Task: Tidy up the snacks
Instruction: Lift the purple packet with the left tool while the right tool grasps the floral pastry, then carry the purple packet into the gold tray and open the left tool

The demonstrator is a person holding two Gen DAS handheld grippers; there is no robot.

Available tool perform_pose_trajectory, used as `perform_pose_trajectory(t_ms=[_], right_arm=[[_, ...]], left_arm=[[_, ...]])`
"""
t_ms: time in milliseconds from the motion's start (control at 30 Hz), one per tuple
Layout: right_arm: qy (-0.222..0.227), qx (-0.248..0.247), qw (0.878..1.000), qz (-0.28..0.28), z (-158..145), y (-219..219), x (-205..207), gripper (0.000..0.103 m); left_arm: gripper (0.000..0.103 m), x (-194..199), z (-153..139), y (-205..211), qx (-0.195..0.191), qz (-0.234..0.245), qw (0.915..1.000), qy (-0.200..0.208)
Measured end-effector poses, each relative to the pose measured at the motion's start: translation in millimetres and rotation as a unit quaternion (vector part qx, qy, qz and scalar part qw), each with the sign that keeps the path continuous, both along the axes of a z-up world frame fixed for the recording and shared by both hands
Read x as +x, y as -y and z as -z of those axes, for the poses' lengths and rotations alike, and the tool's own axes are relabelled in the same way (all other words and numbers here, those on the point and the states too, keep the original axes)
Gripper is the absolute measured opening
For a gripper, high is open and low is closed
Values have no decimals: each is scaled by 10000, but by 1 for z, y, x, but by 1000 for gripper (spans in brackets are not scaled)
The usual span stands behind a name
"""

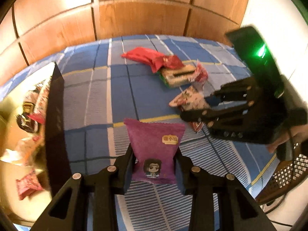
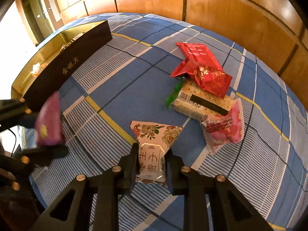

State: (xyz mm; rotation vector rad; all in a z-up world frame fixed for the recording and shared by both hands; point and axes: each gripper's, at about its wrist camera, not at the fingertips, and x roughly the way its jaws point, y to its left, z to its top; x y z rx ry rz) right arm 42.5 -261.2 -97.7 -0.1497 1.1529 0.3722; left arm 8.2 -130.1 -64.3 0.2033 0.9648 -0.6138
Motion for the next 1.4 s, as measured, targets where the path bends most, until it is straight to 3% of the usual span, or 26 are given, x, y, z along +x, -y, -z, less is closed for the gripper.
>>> perform_pose_trajectory(t_ms=[233,533,700,933,1033,1400], right_arm=[[128,-74,9999,-59,-2,-2,-3,25],[207,-156,9996,-85,-4,-4,-6,25],[247,-183,9995,-101,-4,-5,-8,25],[237,-213,9994,-106,-5,-6,-9,25],[235,-214,9994,-105,-5,-6,-8,25],[217,-189,9996,-75,-5,-5,-8,25]], left_arm=[[37,-2,-27,-16,-157,-227,9994,203],[37,11,-49,-65,-409,-805,9958,150],[37,33,-54,-128,-736,-1601,9843,-130],[37,69,-47,-231,-1121,-2870,9499,-535],[37,84,-41,-253,-1081,-3130,9415,-625],[37,159,-6,-248,-924,-3218,9366,-1034]])
